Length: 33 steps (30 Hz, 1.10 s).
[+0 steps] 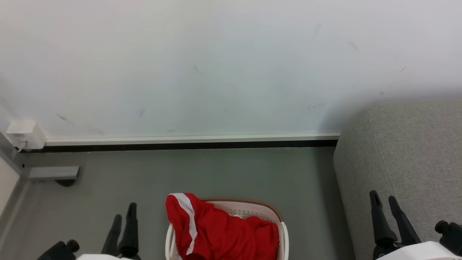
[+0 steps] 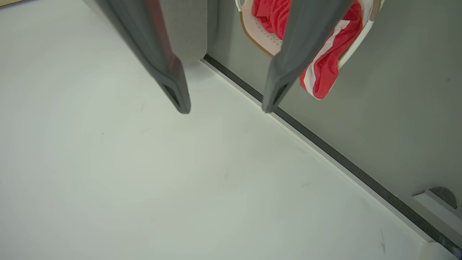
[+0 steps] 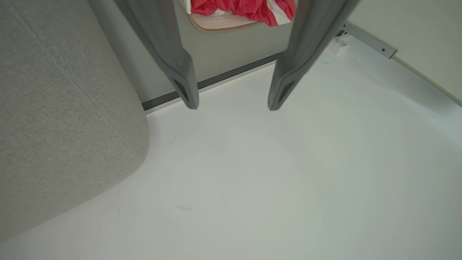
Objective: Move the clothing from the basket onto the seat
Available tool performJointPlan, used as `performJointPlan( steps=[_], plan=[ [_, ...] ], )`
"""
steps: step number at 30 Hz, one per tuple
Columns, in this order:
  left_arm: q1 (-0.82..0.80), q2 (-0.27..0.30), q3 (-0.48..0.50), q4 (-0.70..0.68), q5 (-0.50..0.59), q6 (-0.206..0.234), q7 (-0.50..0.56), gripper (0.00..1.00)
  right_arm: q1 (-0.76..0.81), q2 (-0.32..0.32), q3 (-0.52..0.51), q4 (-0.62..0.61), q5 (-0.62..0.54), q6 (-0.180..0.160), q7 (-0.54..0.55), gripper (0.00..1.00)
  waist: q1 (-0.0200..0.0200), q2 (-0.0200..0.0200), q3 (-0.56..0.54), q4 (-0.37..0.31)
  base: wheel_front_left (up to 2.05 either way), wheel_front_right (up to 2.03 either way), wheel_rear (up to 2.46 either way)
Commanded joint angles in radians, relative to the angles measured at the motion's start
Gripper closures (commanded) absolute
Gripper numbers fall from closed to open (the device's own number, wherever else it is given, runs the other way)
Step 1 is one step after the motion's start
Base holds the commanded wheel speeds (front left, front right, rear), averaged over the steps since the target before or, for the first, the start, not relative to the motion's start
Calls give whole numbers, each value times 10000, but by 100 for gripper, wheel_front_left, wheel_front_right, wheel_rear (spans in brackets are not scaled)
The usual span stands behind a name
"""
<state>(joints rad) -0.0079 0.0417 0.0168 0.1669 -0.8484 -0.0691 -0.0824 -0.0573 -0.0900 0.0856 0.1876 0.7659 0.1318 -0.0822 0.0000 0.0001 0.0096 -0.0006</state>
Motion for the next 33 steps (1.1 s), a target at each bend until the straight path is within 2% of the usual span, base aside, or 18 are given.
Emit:
performJointPlan(
  steps=[1,16,33],
  plan=[
    [25,69,-25,-179,546,49,-130,0,-61,-114,80,-97,-426,-8,-121,0,0,-1,0,6,0,0,0],
    [312,80,-46,-441,2768,218,-536,0,-17,-187,364,136,-2062,-10,-542,0,0,-1,7,32,0,0,0],
    [527,126,29,-396,4702,153,-983,0,226,-24,236,411,-3530,-13,-982,0,0,-1,42,-11,0,0,0]
  ],
)
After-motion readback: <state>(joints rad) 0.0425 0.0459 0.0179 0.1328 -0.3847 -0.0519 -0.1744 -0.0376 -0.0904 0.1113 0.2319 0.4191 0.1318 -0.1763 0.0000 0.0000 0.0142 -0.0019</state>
